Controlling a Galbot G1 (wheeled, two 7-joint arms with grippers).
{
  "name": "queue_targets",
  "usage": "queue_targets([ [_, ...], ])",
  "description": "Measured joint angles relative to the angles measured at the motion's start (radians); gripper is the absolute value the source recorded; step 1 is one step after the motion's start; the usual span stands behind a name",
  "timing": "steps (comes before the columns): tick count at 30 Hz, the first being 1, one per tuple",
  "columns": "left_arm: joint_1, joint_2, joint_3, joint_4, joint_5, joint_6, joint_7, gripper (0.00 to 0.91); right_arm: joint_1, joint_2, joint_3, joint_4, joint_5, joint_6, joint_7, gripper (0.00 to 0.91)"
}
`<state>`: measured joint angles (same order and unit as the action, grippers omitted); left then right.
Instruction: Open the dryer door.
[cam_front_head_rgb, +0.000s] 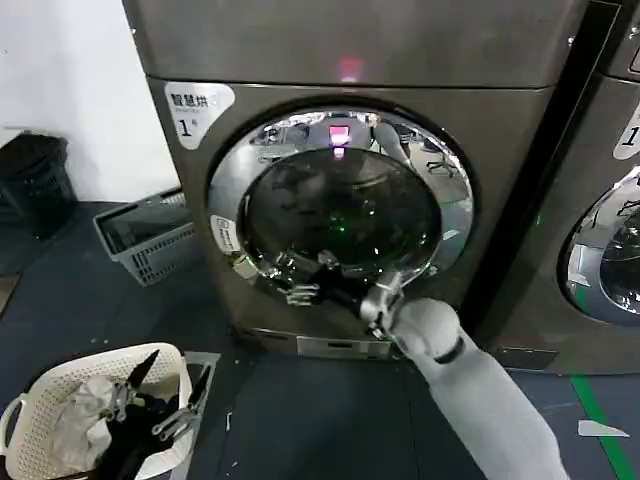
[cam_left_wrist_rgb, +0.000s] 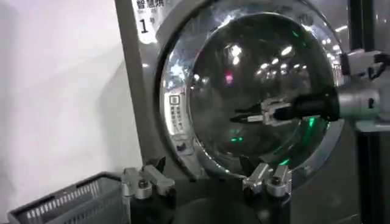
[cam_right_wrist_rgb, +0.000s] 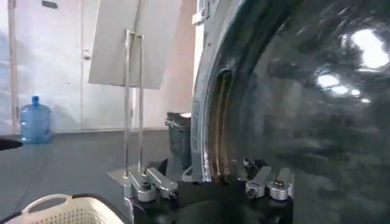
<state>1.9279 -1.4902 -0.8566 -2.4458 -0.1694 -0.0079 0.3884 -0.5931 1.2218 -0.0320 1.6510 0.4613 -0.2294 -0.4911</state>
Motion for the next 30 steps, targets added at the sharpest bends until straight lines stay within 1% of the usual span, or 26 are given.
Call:
queue_targets([
  [9,0.0,-0.011,0.0,0.004,0.006,-0.007,0.005,0.907,0.06,0.058,-0.05,-0.07,-0.028,0.023,0.008,0.907],
  [15,-0.001,-0.016,-0.001,0.001,0.01,0.018,0.019,0.907,0.102,0.108,-0.071,-0.127,-0.047,0.023,0.013,0.907],
  [22,-0.006,-0.016,-0.001,-0.008,0.008,0.045,0.022,0.907,0.145,0.153,-0.094,-0.203,-0.046,0.022,0.013,0.907],
  [24,-0.008,-0.014,-0.002,-0.003,0.01,0.035,0.02,0.907,0.153,0.161,-0.095,-0.216,-0.045,0.019,0.011,0.907],
  [30,-0.009,-0.012,-0.003,-0.009,0.011,0.051,0.026,0.907,0.173,0.178,-0.103,-0.252,-0.038,0.026,0.002,0.907],
])
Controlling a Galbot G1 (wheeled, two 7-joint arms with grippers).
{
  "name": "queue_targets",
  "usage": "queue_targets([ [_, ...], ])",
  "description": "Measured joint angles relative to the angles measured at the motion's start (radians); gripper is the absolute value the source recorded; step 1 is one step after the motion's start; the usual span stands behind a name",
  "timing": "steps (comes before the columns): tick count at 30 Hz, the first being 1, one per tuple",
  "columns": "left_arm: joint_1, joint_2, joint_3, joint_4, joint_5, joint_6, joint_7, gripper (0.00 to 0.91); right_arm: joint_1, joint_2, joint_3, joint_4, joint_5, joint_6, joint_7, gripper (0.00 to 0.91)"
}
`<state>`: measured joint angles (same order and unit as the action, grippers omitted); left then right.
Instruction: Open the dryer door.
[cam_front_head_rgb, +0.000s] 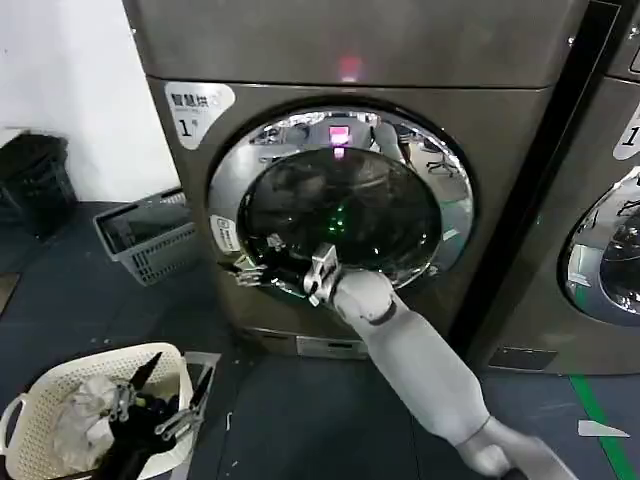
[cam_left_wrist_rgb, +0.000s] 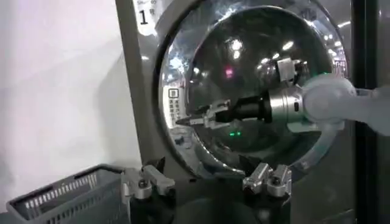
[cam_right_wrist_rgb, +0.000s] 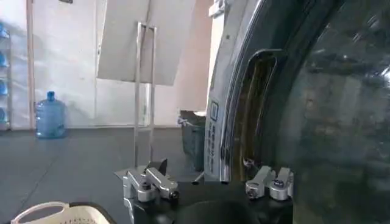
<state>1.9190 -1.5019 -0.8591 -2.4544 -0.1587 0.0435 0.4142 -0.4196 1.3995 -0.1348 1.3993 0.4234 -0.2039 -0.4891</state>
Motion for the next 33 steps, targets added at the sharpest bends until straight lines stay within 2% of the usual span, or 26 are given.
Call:
queue_targets([
  [6,-0.008,0.005,-0.006,0.003,0.021,-0.008,0.028,0.907,0.011,-0.006,-0.009,-0.009,0.004,0.002,-0.049,0.907],
  [11,-0.032,0.01,-0.028,0.023,-0.016,0.035,-0.013,0.907,0.006,-0.023,-0.009,0.017,0.016,-0.014,-0.102,0.907],
  [14,-0.055,0.024,-0.065,0.042,-0.099,0.059,0.052,0.907,-0.001,-0.033,-0.006,0.036,0.025,-0.018,-0.144,0.907],
  [17,-0.086,0.046,-0.126,0.079,-0.166,0.023,0.125,0.907,-0.014,-0.049,-0.001,0.055,0.032,-0.013,-0.207,0.907],
  [21,-0.12,0.087,-0.214,0.143,-0.247,0.038,0.166,0.907,-0.039,-0.075,0.012,0.088,0.04,-0.011,-0.285,0.907],
  [23,-0.135,0.116,-0.26,0.173,-0.28,0.052,0.178,0.907,-0.051,-0.088,0.017,0.105,0.04,0.007,-0.335,0.907],
  [28,-0.178,0.197,-0.306,0.238,-0.365,0.061,0.158,0.907,-0.076,-0.118,0.03,0.15,0.038,0.007,-0.446,0.907],
  [33,-0.23,0.301,-0.286,0.289,-0.451,0.082,0.122,0.907,-0.106,-0.15,0.054,0.189,0.037,-0.02,-0.551,0.907],
])
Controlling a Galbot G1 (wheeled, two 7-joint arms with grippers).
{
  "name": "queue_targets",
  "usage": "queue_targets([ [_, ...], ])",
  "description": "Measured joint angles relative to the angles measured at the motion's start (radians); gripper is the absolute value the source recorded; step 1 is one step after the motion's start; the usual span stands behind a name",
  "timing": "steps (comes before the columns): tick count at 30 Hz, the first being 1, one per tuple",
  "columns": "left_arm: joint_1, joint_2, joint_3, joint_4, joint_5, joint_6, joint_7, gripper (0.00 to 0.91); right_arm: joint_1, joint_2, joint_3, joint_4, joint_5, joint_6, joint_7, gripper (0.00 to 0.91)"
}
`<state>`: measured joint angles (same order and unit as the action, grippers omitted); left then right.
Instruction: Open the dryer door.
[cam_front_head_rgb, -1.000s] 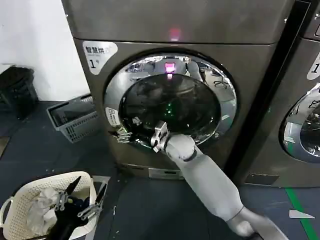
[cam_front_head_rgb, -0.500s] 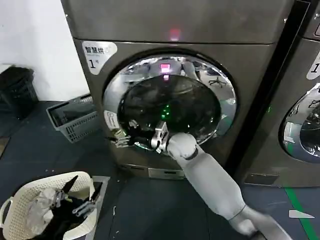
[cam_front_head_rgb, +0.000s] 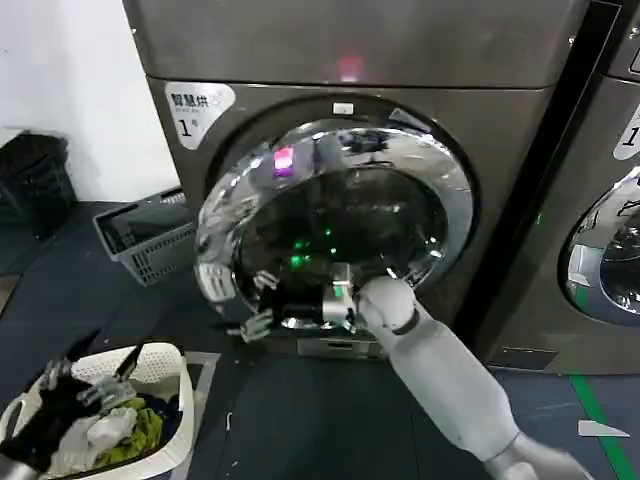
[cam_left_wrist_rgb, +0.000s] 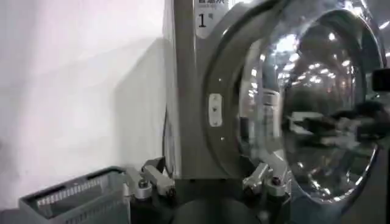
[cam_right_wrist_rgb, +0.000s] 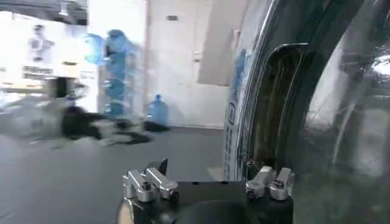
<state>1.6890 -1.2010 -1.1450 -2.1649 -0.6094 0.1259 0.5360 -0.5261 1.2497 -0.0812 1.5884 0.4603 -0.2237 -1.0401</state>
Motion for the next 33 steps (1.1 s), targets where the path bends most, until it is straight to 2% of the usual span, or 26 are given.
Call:
queue_targets([
  [3,-0.037,0.06,0.029,0.02,-0.065,0.04,-0.047,0.907,-0.023,-0.017,0.018,0.026,0.002,-0.009,-0.054,0.907],
  [8,-0.102,0.146,0.074,0.069,-0.135,0.052,-0.076,0.907,-0.069,-0.052,0.051,0.073,0.006,-0.019,-0.112,0.907],
  [14,-0.193,0.263,0.138,0.154,-0.216,-0.003,-0.089,0.907,-0.129,-0.093,0.1,0.131,0.015,-0.021,-0.221,0.907],
  [20,-0.298,0.363,0.272,0.24,-0.23,-0.03,-0.096,0.907,-0.184,-0.126,0.143,0.169,0.014,-0.021,-0.308,0.907],
  [27,-0.471,0.43,0.49,0.329,-0.238,-0.05,-0.071,0.907,-0.277,-0.172,0.264,0.234,0.0,0.009,-0.411,0.907],
  [33,-0.597,0.424,0.688,0.356,-0.226,-0.048,-0.051,0.907,-0.439,-0.184,0.491,0.281,-0.015,0.082,-0.421,0.907],
])
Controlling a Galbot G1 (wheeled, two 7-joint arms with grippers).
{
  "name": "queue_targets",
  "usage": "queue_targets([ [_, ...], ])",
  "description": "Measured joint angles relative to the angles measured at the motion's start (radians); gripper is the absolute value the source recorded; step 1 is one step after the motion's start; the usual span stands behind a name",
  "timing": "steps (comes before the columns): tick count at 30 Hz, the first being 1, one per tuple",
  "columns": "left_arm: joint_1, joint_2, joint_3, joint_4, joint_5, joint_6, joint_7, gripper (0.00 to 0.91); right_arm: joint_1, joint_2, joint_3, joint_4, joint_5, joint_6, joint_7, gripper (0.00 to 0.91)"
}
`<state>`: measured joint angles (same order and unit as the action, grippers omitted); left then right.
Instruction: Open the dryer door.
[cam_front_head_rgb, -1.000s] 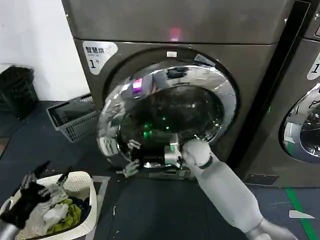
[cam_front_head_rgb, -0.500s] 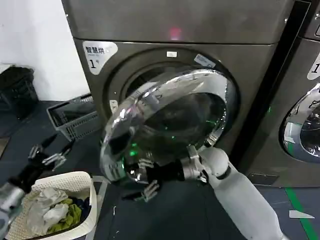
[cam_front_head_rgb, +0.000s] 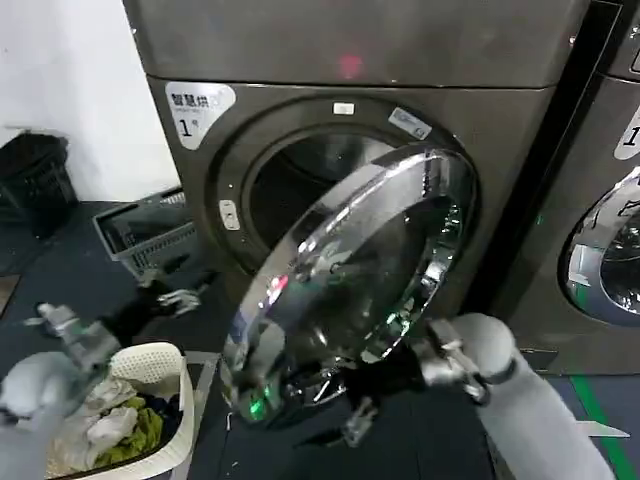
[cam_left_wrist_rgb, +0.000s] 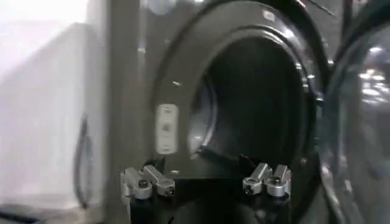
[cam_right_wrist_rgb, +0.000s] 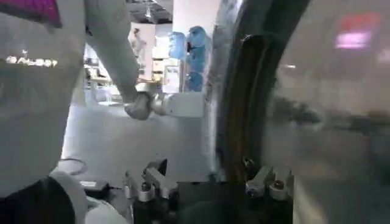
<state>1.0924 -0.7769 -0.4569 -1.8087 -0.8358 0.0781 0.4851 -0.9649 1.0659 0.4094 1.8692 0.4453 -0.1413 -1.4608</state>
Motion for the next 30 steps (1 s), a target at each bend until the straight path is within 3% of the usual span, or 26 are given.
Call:
queue_targets([
  [10,-0.212,-0.069,0.295,0.021,0.002,-0.007,0.05,0.907,-0.269,0.052,0.424,0.076,0.02,0.034,0.001,0.907],
  [14,-0.277,-0.073,0.376,0.019,-0.006,-0.007,0.07,0.907,-0.325,0.087,0.57,0.074,-0.01,0.035,0.012,0.907],
  [22,-0.376,-0.047,0.511,0.013,-0.055,-0.016,0.108,0.907,-0.383,0.185,0.847,0.071,0.01,0.015,0.135,0.907],
  [30,-0.451,-0.046,0.634,-0.008,-0.1,-0.036,0.118,0.907,-0.412,0.183,1.079,0.043,0.134,0.016,0.417,0.907],
])
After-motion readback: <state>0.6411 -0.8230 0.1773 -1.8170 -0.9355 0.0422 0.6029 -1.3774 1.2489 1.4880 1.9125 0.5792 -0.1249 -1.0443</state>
